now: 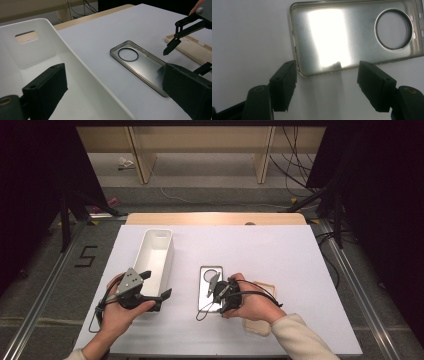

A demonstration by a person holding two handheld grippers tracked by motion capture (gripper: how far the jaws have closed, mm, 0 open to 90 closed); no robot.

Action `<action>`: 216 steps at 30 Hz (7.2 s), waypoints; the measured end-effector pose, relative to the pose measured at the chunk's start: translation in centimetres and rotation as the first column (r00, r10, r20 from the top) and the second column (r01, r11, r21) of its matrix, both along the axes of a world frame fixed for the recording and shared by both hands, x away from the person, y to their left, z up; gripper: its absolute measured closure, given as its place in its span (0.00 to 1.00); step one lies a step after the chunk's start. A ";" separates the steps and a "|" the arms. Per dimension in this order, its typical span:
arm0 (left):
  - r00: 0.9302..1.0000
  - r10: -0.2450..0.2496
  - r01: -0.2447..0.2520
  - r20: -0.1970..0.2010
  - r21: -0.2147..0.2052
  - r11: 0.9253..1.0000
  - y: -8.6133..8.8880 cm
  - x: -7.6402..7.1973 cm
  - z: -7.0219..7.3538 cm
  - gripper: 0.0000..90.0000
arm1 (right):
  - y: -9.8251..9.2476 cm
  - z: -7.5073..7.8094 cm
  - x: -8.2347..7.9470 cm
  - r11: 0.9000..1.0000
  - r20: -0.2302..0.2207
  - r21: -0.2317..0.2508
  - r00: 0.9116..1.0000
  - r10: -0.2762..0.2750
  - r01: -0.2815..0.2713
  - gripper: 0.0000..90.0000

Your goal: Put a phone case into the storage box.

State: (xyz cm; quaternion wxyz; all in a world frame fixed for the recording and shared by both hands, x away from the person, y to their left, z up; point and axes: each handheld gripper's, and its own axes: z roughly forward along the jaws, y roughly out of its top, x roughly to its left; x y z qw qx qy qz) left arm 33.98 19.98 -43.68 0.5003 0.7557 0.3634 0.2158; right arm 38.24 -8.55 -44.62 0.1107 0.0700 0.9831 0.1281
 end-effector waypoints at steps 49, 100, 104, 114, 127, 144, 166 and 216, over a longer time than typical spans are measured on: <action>1.000 -0.013 0.013 -0.001 0.002 1.000 -0.1 0.0 -0.1 0.06 | 4.7 -1.0 0.0 0.984 -0.094 -0.141 0.990 0.100 -0.113 0.64; 1.000 -0.018 0.018 -0.001 -0.003 1.000 -0.1 -0.1 0.0 0.07 | 4.4 -1.0 -0.4 0.988 -0.142 -0.101 0.985 0.103 -0.118 0.99; 1.000 -0.017 0.017 0.000 -0.008 1.000 -0.1 -0.1 0.0 0.07 | 4.1 -0.7 -0.3 0.991 -0.142 -0.080 0.985 0.096 -0.108 0.99; 1.000 -0.012 0.012 0.001 -0.019 1.000 0.0 -0.1 0.1 0.08 | 2.4 0.8 0.0 0.995 -0.135 0.070 0.988 0.080 -0.071 0.99; 1.000 -0.003 0.003 0.001 -0.026 1.000 0.1 -0.1 0.0 0.08 | -0.4 2.6 0.1 0.977 -0.101 0.211 0.994 0.051 -0.029 0.99; 1.000 0.005 -0.004 0.005 -0.039 0.999 -0.4 0.1 0.5 0.10 | -2.5 3.2 -0.4 0.955 -0.076 0.296 0.996 0.056 -0.031 0.99; 0.954 -0.028 0.050 -0.299 0.068 0.996 -9.4 9.5 4.9 0.27 | -1.8 3.8 -1.5 0.947 -0.035 0.316 0.998 0.061 -0.047 0.99; 0.845 -0.013 -0.073 -0.534 -0.139 0.988 -13.4 12.8 4.7 0.91 | -1.1 3.3 -1.7 0.955 0.000 0.285 0.996 0.085 -0.082 0.99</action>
